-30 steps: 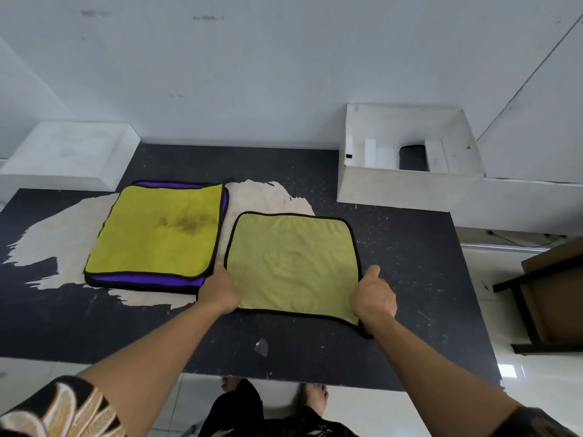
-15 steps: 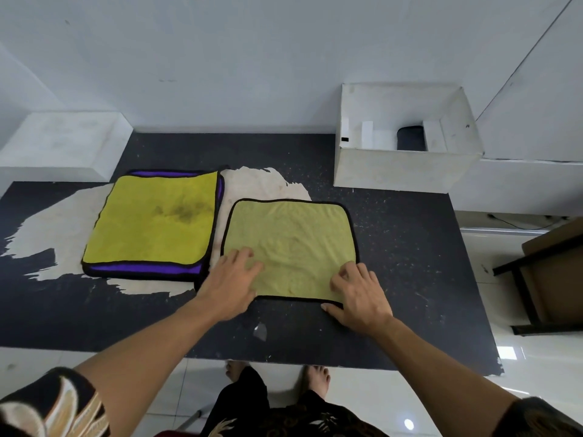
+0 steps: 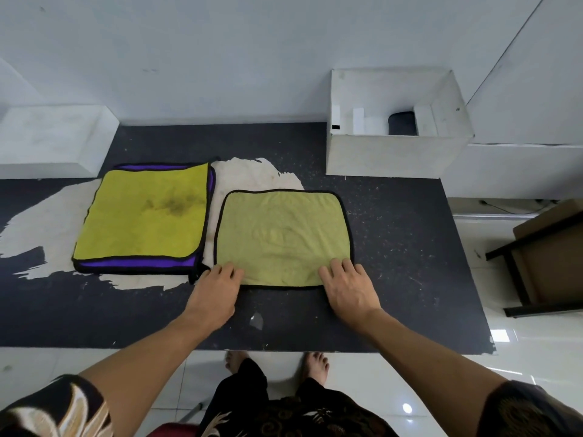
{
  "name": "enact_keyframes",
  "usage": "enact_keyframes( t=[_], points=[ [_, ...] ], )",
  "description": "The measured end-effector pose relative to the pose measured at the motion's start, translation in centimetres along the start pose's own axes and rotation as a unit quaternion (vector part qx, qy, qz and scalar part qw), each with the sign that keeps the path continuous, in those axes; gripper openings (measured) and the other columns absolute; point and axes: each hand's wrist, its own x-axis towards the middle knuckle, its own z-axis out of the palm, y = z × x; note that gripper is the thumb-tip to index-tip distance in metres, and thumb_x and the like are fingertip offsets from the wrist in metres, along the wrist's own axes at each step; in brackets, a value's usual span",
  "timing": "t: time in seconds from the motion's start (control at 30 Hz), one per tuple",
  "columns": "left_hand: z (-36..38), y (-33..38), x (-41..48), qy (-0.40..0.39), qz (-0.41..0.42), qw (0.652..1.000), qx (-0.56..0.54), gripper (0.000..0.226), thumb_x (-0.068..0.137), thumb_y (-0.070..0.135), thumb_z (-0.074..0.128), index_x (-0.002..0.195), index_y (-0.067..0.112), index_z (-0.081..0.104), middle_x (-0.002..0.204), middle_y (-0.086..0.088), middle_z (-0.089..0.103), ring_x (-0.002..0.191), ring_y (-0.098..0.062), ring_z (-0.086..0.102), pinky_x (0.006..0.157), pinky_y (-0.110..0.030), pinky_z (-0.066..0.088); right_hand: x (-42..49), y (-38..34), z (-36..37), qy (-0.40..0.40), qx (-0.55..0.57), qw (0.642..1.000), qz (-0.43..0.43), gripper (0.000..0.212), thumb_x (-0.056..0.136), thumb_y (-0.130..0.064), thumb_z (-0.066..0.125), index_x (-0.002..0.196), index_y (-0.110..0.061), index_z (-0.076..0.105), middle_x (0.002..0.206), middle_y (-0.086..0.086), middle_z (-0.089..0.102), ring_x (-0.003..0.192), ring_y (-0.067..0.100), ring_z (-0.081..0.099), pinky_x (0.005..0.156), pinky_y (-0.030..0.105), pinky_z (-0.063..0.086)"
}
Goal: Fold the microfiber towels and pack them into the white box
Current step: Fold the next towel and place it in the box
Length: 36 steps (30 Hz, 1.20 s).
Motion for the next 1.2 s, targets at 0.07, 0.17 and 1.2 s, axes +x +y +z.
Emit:
enact_keyframes(
  t=[0.07,0.17,1.2],
  points=[
    [-0.2,-0.3,-0.1,0.011,-0.003,0.999,-0.031,0.034,0.071,0.008,0.070,0.103,0.014,0.060,0.096,-0.005,0.060,0.080,-0.023,0.058,0.069,-0.036,0.052,-0.1,0.1,0.1,0.006,-0.001,1.000,0.012,0.011,0.087,-0.022,0.059,0.095,-0.015,0.057,0.089,0.009,0.056,0.077,0.028,0.051,0.066,0.040,0.045],
    [-0.2,-0.9,-0.3,0.021,-0.001,0.997,-0.069,0.023,0.081,0.007,0.060,0.103,0.014,0.057,0.099,-0.004,0.057,0.081,-0.022,0.055,0.068,-0.036,0.051,0.1,-0.1,0.3,0.012,-0.009,1.000,0.014,0.026,0.093,-0.040,0.055,0.090,-0.015,0.063,0.087,0.009,0.058,0.075,0.028,0.052,0.066,0.041,0.046],
    [-0.1,-3.6,-0.3,0.013,0.107,0.989,-0.104,0.024,0.092,0.019,0.054,0.115,0.027,0.058,0.115,0.009,0.054,0.107,-0.011,0.048,0.094,-0.025,0.036,-0.5,1.9,0.5,0.079,-0.016,0.997,-0.021,0.015,0.073,-0.008,0.047,0.080,-0.014,0.059,0.073,0.007,0.055,0.064,0.028,0.051,0.063,0.040,0.044]
  ],
)
